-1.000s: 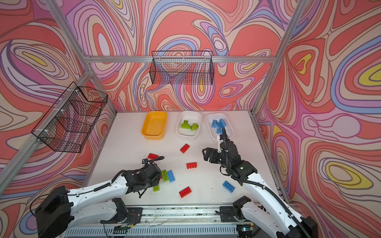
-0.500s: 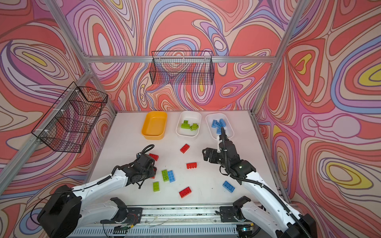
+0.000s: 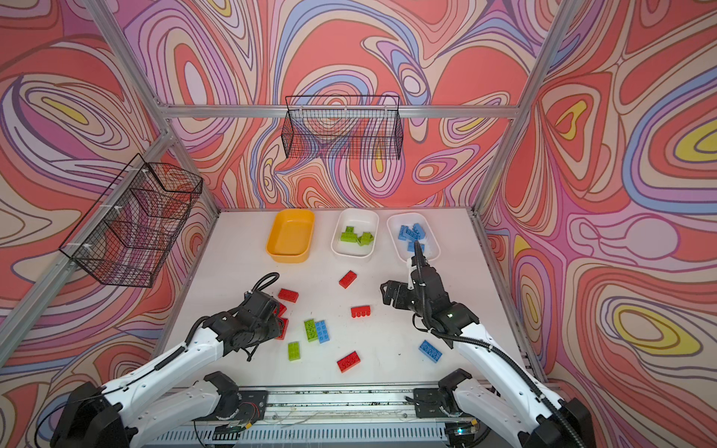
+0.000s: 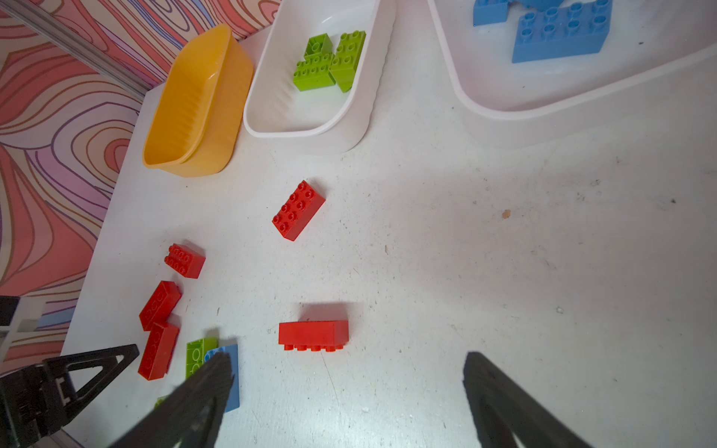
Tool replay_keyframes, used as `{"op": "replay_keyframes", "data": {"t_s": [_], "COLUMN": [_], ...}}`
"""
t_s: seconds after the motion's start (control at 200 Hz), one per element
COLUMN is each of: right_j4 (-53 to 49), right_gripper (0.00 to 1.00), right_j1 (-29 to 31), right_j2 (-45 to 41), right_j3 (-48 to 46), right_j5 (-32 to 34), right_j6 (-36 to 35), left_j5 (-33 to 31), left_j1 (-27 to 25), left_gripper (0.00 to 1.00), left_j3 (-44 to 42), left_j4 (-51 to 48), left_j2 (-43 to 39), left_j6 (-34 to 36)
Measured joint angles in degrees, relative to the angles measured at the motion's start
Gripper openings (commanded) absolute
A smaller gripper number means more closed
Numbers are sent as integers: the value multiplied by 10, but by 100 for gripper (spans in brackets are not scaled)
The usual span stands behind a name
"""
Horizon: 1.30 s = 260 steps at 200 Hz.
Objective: Sort the legos into containers by color
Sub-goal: 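Close the left gripper on the lime-green 2x2 brick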
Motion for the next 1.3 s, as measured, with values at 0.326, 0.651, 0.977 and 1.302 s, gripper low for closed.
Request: {"op": "replay_keyframes", "data": {"t_s": [0.326,0.651,0.977,1.302], "right_j4": [13,-8,-32,-36], "right_gripper": [98,98,98,98], "right_j1": [0,0,0,0], "right_j2": [-7,-64,-90,-86], "right_j3": [-16,-19,-23,-28], "right_j5": [-10,-9,1,1], "right_j6": [-1,-1,-2,-2], "left_j5": [-13,-31,-35,-35], "left_j1": [-184,-259,-259,-259], "left_gripper": [53,53,51,44], "left_j3": [-2,5,5,5], "left_j4": [-62,-22,-2,14], "left_j2": [-46,113,125,171], "left_j6": [-117,-170,-172,-168]}}
